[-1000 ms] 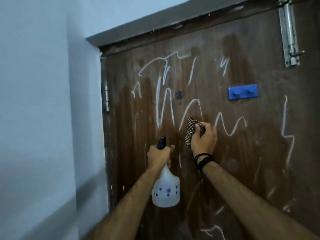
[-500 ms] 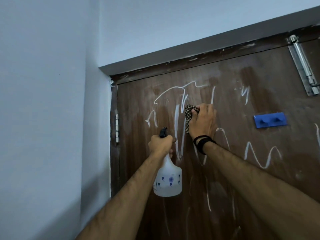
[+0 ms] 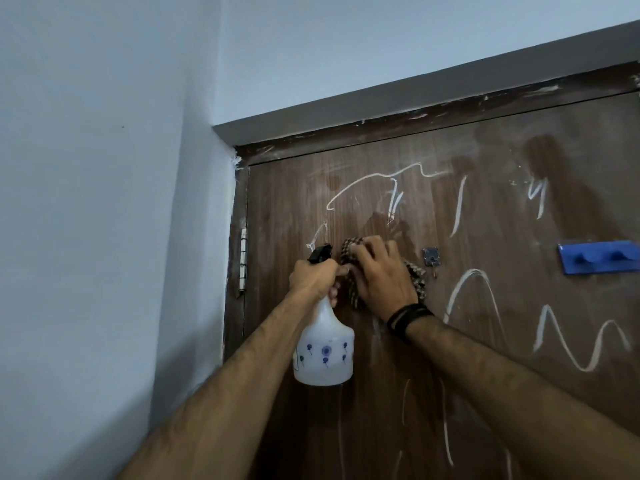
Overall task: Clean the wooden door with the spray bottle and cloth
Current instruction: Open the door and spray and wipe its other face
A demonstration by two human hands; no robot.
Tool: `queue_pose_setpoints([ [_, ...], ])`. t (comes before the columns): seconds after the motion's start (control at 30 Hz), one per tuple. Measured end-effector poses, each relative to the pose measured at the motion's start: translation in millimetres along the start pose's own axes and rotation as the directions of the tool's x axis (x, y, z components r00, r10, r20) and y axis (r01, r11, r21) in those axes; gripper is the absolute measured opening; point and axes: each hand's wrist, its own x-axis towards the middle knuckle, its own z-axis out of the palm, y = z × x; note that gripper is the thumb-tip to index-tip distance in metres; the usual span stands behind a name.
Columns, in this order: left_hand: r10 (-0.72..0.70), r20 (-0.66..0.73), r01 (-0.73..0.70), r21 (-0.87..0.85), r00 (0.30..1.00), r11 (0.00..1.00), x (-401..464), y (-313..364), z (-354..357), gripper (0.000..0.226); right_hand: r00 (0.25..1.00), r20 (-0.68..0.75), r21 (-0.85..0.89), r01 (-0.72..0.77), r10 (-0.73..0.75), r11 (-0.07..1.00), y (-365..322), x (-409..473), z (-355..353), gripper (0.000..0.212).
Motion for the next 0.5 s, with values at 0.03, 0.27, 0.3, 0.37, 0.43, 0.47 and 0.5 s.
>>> queue_pose_setpoints([
  [0.03,0.007,-0.008,-0.007,0.011,1.000,1.000,2,0,-2,0.014,0.998,0.026,0.010,0.056,-0.056,0.998,-3,-5,4,0.031],
  [0.27,-0.025,-0.013,0.025,0.002,1.000,1.000,9,-1,-15,0.018,0.999,0.025,-0.017,-0.041,0.041,0.999,6,81,16,0.029],
  [0.3,-0.024,-0.027,0.024,-0.001,0.999,1.000,10,2,-19,0.017,0.997,0.025,-0.014,-0.066,0.067,0.998,5,97,17,0.027],
  [0.37,-0.017,-0.051,0.016,-0.021,0.999,1.000,14,6,-29,0.016,0.997,0.025,-0.016,-0.070,0.070,0.997,0,111,20,0.027],
  [0.43,-0.011,-0.062,0.009,-0.039,0.998,0.999,16,10,-38,0.015,0.999,0.041,0.005,-0.010,0.010,1.000,-6,104,23,0.034],
  [0.47,-0.008,-0.068,0.005,-0.038,0.998,0.999,16,11,-42,0.015,0.996,0.069,0.011,0.051,-0.051,0.999,-10,92,24,0.039],
  [0.5,-0.003,-0.074,0.001,-0.031,0.997,1.000,16,11,-45,0.014,0.986,0.106,0.011,0.125,-0.125,0.992,-14,78,25,0.045],
])
